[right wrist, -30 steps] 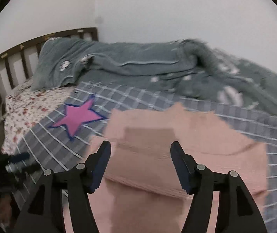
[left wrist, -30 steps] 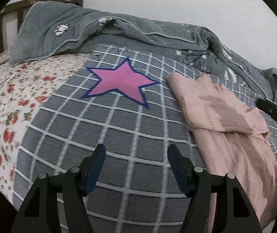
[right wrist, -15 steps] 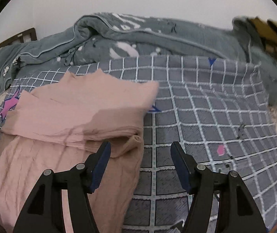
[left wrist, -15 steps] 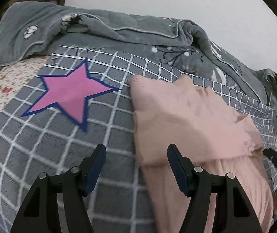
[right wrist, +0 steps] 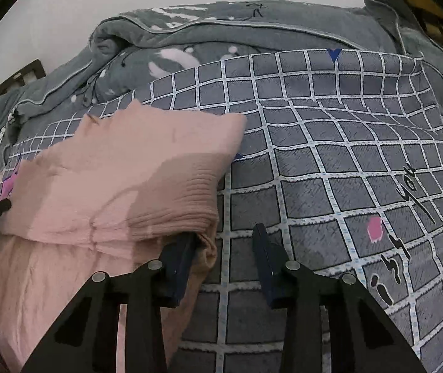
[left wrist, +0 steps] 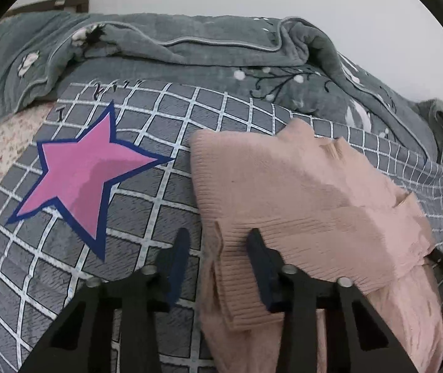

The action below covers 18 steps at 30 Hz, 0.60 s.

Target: Fold small clothes

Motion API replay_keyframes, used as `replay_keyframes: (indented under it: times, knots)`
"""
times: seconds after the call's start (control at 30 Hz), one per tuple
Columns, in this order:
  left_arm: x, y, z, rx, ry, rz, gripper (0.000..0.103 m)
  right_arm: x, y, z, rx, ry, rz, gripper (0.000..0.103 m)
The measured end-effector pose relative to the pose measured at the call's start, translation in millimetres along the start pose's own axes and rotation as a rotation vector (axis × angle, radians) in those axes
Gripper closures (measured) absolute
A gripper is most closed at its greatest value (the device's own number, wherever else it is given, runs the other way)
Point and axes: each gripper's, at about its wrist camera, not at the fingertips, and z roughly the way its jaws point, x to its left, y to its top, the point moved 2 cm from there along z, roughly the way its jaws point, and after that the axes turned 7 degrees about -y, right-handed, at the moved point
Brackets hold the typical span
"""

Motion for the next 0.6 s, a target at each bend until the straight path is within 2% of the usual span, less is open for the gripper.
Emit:
replay_keyframes:
  times: [0.03,0.1,0.23,0.33,0.4,0.43,0.6]
  knots:
    - [-2.5,-0.4,0.8,0.003,-0.004,0.012,0.080,0.1,-0.2,-3.9,-0.015,-0.002,-0.006,0.067]
    - [-7.1,-0.7,1.7,0.007,-0.004,0.038,0.083,-2.6,-2.7,-14.4,-0.057,0.017,-0.004,0.063]
    - [-10.1,1.8,-1.2,-0.028,0.014,0.079,0.098,-8.6,-4.9,-26.3,-0.134,0.081,0.025,0.054]
    - [-12.4,11.2,-6.8,-0.072,0.002,0.098,0.098,-9.7,-0.2,-34.7,-0.174,0.107,0.044,0.054]
    - [-16.0,20.5,-5.2,-0.082,0.015,0.114,0.098,-4.5,11.7,-37.8,-0.201,0.101,0.034,0.046]
    - [-17.6,25.9,-4.6,-0.092,0.013,0.113,0.098,-0.7,17.5,-37.6,-0.200,0.087,0.016,0.041]
    - [-23.5,49.7,0.7,-0.139,0.012,0.106,0.098,19.3,35.6,-18.1,-0.179,0.013,-0.069,0.041]
